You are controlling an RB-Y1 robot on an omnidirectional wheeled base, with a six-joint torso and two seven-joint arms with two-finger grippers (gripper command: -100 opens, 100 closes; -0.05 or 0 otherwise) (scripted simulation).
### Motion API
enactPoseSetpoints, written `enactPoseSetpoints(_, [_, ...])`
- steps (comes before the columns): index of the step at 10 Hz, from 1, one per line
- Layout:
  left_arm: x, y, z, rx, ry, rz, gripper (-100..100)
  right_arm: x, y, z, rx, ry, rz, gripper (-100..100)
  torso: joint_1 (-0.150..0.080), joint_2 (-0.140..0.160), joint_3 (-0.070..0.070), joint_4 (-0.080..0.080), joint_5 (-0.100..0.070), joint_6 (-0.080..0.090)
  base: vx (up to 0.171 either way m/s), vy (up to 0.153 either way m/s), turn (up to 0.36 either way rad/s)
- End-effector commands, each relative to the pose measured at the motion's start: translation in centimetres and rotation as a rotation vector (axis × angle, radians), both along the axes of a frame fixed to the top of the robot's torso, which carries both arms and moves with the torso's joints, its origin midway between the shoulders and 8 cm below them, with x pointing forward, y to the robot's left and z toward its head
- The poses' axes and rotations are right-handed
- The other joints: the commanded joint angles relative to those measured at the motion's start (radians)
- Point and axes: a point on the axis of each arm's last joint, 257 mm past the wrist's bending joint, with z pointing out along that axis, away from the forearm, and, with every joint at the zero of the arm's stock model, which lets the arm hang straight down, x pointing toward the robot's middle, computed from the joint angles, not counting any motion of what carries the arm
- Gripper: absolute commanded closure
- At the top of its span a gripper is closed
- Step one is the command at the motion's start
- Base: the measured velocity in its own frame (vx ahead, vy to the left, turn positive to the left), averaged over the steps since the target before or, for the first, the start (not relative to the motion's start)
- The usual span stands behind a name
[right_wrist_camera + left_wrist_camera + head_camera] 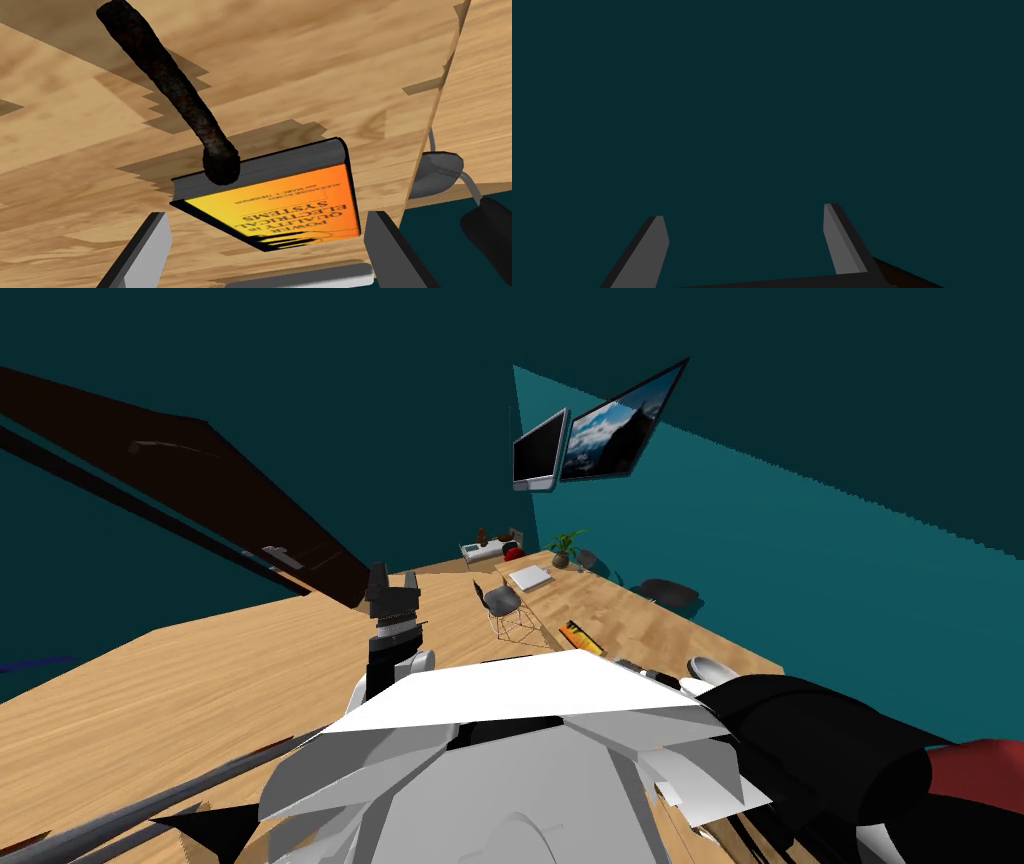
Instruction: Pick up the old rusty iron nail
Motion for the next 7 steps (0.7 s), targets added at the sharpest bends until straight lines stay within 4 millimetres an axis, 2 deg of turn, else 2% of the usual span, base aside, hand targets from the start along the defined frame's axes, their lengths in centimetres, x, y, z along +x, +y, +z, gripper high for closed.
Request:
enactPoseSetpoints(1, [0.0, 0.0, 0.0, 0.0, 0.0, 0.0, 0, -3.0, -2.5, -0.7, -0.065, 0.074, 0.013, -100, 0.0, 0.0, 0.0, 0.0, 0.0, 0.0, 0.078, 0.039, 0.146])
enactPoseSetpoints(3, [0.0, 0.0, 0.0, 0.0, 0.0, 0.0, 0, -6.2, -4.6, -1.5, -0.127, 0.151, 0.036, -100, 0.0, 0.0, 0.0, 0.0, 0.0, 0.0, 0.057, 0.04, 0.138])
enactPoseSetpoints(4, [0.0, 0.0, 0.0, 0.0, 0.0, 0.0, 0, -6.2, -4.6, -1.5, -0.127, 0.151, 0.036, -100, 0.0, 0.001, 0.0, 0.0, 0.0, 0.0, 0.021, 0.03, 0.026])
enactPoseSetpoints(5, [0.0, 0.0, 0.0, 0.0, 0.0, 0.0, 0, -8.9, -6.0, -2.0, -0.175, 0.212, 0.06, -100, 0.0, 0.003, 0.002, 0.001, 0.0, 0.001, 0.025, 0.039, 0.116])
enactPoseSetpoints(6, [0.0, 0.0, 0.0, 0.0, 0.0, 0.0, 0, -10.0, -6.6, -2.1, -0.193, 0.238, 0.071, -100, 0.001, 0.003, 0.002, 0.001, 0.0, 0.0, 0.036, 0.057, 0.157])
enactPoseSetpoints(7, [0.0, 0.0, 0.0, 0.0, 0.0, 0.0, 0, -12.5, -7.5, -2.5, -0.229, 0.291, 0.097, -100, 0.002, 0.002, 0.001, 0.001, 0.0, 0.0, 0.037, 0.062, 0.183])
